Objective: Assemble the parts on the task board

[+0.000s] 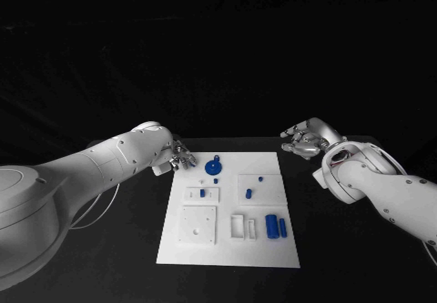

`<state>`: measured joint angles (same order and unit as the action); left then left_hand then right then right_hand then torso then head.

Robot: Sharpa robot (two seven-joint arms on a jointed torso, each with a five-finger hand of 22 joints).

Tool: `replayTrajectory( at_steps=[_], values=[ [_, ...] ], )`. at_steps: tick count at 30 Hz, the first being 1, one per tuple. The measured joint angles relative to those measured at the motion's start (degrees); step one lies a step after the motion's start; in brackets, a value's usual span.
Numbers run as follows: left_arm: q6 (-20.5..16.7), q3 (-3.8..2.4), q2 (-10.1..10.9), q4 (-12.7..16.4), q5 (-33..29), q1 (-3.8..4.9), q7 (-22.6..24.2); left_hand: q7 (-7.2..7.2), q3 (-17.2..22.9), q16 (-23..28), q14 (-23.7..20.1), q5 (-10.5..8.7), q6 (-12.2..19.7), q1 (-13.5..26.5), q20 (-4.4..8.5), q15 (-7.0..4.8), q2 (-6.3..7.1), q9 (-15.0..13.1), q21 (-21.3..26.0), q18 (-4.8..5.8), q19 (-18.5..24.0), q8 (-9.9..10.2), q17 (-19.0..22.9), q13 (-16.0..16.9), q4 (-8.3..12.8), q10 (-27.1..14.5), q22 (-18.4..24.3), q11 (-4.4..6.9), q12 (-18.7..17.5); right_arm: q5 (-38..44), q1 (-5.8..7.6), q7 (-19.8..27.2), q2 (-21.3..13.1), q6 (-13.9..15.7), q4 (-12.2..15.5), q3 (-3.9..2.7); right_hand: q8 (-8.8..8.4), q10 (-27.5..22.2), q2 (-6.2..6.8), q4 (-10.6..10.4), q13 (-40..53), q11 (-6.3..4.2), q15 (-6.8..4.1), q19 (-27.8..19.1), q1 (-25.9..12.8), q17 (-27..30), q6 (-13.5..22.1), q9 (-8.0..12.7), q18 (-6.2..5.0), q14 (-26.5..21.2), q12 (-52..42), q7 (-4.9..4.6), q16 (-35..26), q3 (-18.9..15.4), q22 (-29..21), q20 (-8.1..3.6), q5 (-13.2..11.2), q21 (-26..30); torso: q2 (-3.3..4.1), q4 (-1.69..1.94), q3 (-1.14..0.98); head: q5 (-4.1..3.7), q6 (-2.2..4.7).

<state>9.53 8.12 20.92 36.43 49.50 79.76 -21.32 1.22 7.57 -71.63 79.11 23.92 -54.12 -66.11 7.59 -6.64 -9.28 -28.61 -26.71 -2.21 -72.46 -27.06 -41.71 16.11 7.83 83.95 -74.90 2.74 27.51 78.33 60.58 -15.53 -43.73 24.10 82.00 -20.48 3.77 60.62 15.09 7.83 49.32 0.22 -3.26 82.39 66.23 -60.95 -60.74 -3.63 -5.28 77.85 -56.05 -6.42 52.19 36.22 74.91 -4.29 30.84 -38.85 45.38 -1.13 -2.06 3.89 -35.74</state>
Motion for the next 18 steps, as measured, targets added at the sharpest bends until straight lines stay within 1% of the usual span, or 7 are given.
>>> replayTrajectory(
  at_steps=[5,8,10,13,16,17,18],
  values=[
    [-1.56,-0.02,1.83,2.98,-0.72,0.14,0.1,0.53,0.22,-0.23,0.03,2.11,-0.51,0.97,0.0,-0.03,-0.01,0.0,-0.29,0.0,0.0,-0.01,-0.67,-0.15,0.06,0.0,-0.05,0.0,0.04,0.0,0.0,-0.03,-0.24,-0.05,0.02,0.0,0.0,0.0,0.0,0.0,0.0,0.0,0.0,0.0,0.0,0.0,0.0,0.0,-0.01,0.0,0.0,0.0,0.0,0.0,0.0,0.0,0.0,0.0,-0.04,0.01,0.03,0.14,0.02],
    [-2.83,-0.02,3.69,6.4,-1.0,0.48,-0.08,0.93,0.79,-0.66,0.33,3.58,-0.92,1.6,0.0,-0.32,0.55,-0.03,-0.29,0.0,0.0,-0.01,-1.3,-0.27,0.32,0.06,-0.04,0.06,0.04,0.0,0.0,-0.05,-0.46,-0.08,0.04,0.0,0.0,0.0,0.0,0.0,0.0,0.0,0.0,0.0,0.0,0.0,-0.04,0.0,-0.01,0.0,0.0,0.04,0.0,0.0,0.0,0.0,0.0,0.0,-0.13,0.14,0.04,0.18,-0.07],
    [-3.69,-0.02,4.83,8.52,-1.11,0.69,-0.32,1.14,1.8,-0.85,0.76,4.52,-1.12,2.12,0.0,-0.32,0.7,-0.06,-0.63,0.0,0.0,-0.02,-1.79,-0.28,1.33,0.21,-0.04,0.21,0.04,-0.01,0.0,-0.07,-0.54,-0.09,0.03,0.0,0.0,0.0,0.0,0.0,0.01,0.0,0.0,0.0,0.0,0.0,-0.07,0.0,-0.01,0.0,0.0,0.07,0.0,0.0,0.0,0.0,0.0,0.0,-0.21,0.25,0.07,0.18,-0.14],
    [-5.19,-0.02,7.14,12.99,-1.23,0.94,-0.95,1.36,2.67,-0.93,1.26,6.67,-1.35,3.19,0.31,-0.41,1.11,-2.07,-0.66,0.0,-0.32,-0.02,-2.44,-0.28,2.2,0.0,-0.04,0.42,0.71,-0.03,0.0,-0.08,-0.63,-0.13,-0.05,0.0,0.0,0.0,0.0,0.0,0.01,0.0,0.0,0.0,0.0,0.0,-0.07,0.0,-0.01,0.0,0.0,0.07,0.0,0.0,0.0,0.0,0.0,0.0,-0.39,0.51,0.14,0.13,-0.32],
    [-6.67,0.01,9.76,18.03,-1.26,1.07,-1.88,1.44,3.31,-0.93,1.49,7.99,-1.42,4.53,0.31,-0.58,0.96,-5.06,-1.01,0.0,-0.32,-0.01,-2.94,-0.46,2.84,0.0,-0.04,0.41,1.37,-0.04,0.0,-0.09,-0.66,-0.2,-0.35,0.0,0.0,0.0,0.0,0.0,0.01,0.0,0.0,0.0,0.0,0.0,-0.07,0.0,-0.01,0.0,0.0,0.07,0.0,0.0,0.0,0.0,0.0,0.0,-0.62,0.82,0.21,0.06,-0.58],
    [-7.08,0.02,10.42,19.26,-1.25,1.09,-2.17,1.5,3.37,-1.17,1.84,8.48,-1.48,4.7,0.22,-0.46,0.92,-5.1,-1.1,0.01,-0.41,0.14,-3.3,-0.55,2.91,0.0,-0.04,0.42,1.72,-0.05,-0.01,-0.09,-0.66,-0.21,-0.44,0.0,0.0,0.0,0.0,0.0,0.01,0.0,0.0,0.0,0.0,0.0,-0.07,0.0,-0.01,0.0,0.0,0.07,0.0,0.0,0.0,0.0,0.0,0.0,-0.7,0.93,0.25,0.03,-0.65],
    [-7.67,0.04,11.38,21.09,-1.22,1.13,-2.61,1.66,3.38,-1.35,1.98,8.88,-1.64,4.98,0.1,-0.51,0.95,-7.09,-1.1,0.01,-0.54,0.47,-3.55,-0.58,2.91,0.0,-0.04,0.42,2.02,-0.05,0.0,-0.09,-0.65,-0.24,-0.56,0.0,0.0,0.0,0.0,0.0,0.01,0.0,0.0,0.0,0.0,0.0,-0.07,0.0,0.0,0.0,0.0,0.07,0.0,0.0,0.0,0.0,0.0,0.0,-0.8,1.04,0.28,0.01,-0.75]
  ],
)
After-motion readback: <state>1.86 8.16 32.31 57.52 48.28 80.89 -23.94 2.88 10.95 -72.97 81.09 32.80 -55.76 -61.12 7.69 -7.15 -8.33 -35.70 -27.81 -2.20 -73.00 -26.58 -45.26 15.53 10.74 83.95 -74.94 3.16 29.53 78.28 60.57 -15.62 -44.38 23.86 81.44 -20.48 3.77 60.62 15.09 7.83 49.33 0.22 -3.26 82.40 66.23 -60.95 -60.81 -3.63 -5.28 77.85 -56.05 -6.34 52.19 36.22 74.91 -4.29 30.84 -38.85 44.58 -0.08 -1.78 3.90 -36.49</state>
